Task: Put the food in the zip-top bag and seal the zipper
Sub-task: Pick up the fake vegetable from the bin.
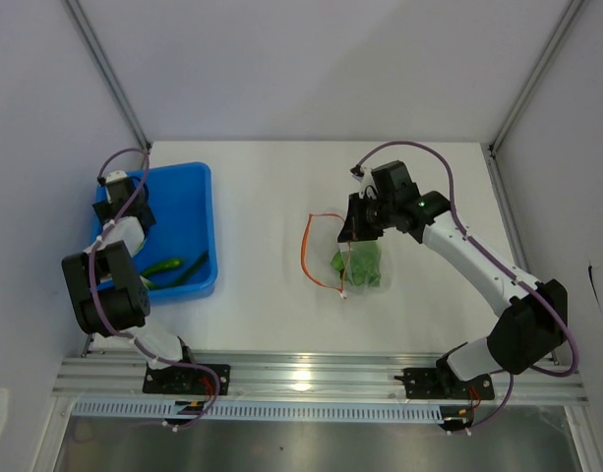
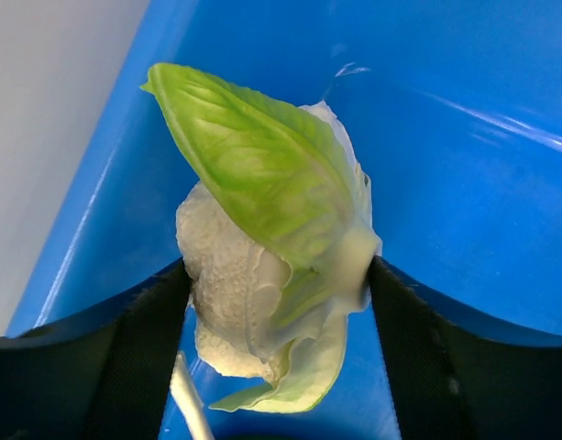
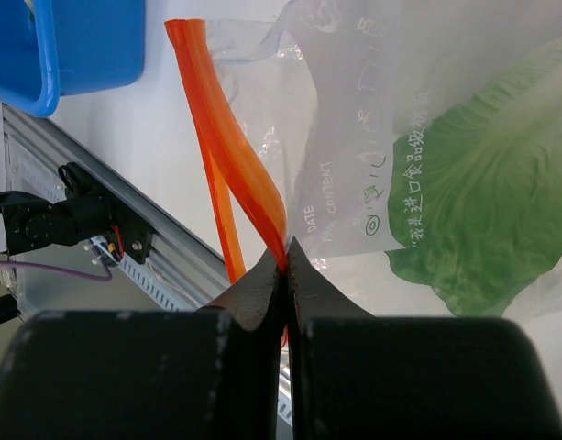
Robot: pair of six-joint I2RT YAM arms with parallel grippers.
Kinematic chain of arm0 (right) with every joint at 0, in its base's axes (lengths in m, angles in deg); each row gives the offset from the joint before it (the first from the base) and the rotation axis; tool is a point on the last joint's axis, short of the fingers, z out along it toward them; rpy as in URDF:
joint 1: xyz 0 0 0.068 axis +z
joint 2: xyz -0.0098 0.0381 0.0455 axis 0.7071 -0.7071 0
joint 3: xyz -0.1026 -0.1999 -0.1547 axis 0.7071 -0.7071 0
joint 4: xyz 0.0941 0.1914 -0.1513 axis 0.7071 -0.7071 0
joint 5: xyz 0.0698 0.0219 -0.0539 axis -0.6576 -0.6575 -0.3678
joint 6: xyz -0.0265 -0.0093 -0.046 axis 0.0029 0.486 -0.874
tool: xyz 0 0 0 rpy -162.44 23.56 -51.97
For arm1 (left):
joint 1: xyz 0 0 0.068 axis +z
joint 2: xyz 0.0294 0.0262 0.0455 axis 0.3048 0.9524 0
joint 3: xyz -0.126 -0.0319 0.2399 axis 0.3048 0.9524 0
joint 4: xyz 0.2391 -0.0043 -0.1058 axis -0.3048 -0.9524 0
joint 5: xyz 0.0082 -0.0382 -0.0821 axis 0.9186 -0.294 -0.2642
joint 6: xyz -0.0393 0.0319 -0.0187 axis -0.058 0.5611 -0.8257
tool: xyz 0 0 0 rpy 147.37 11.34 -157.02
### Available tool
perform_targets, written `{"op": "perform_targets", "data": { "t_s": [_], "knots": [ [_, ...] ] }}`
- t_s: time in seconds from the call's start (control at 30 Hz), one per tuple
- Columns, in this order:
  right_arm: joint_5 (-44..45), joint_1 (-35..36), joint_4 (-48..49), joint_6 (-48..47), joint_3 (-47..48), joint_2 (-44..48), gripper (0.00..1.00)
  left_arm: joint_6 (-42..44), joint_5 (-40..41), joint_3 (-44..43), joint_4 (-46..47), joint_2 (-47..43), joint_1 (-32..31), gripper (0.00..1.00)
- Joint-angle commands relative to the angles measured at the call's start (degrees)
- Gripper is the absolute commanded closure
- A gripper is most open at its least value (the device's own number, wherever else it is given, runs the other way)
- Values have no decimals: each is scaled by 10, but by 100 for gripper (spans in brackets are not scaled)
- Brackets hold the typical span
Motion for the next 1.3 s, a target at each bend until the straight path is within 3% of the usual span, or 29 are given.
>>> {"op": "perform_targets", "data": {
  "t_s": [0.0,0.07,0.17,0.4,0.57,0.77,1.07,1.27],
  "knots": [
    [-2,-3,15,-1,1,17,100,11,8,-34,-12,21,5,26],
    [1,-3,14,-1,2,16,100,-2,-9,-49,-31,24,5,40],
    [4,-3,12,1,3,15,100,-22,-30,-48,-50,15,3,52],
    [21,-2,2,4,14,9,100,-60,-50,-55,-77,-44,-15,70],
    [35,-2,-6,4,21,16,100,-77,-55,-65,-115,-90,-34,95],
    [52,-4,-18,4,26,9,100,-133,-79,-53,-152,-190,-61,95],
    [124,-4,-51,-20,77,-19,100,-243,-319,9,-174,-380,-102,100],
    [139,5,-59,-6,83,-25,100,-302,-470,56,-132,-494,-180,99]
  ]
}}
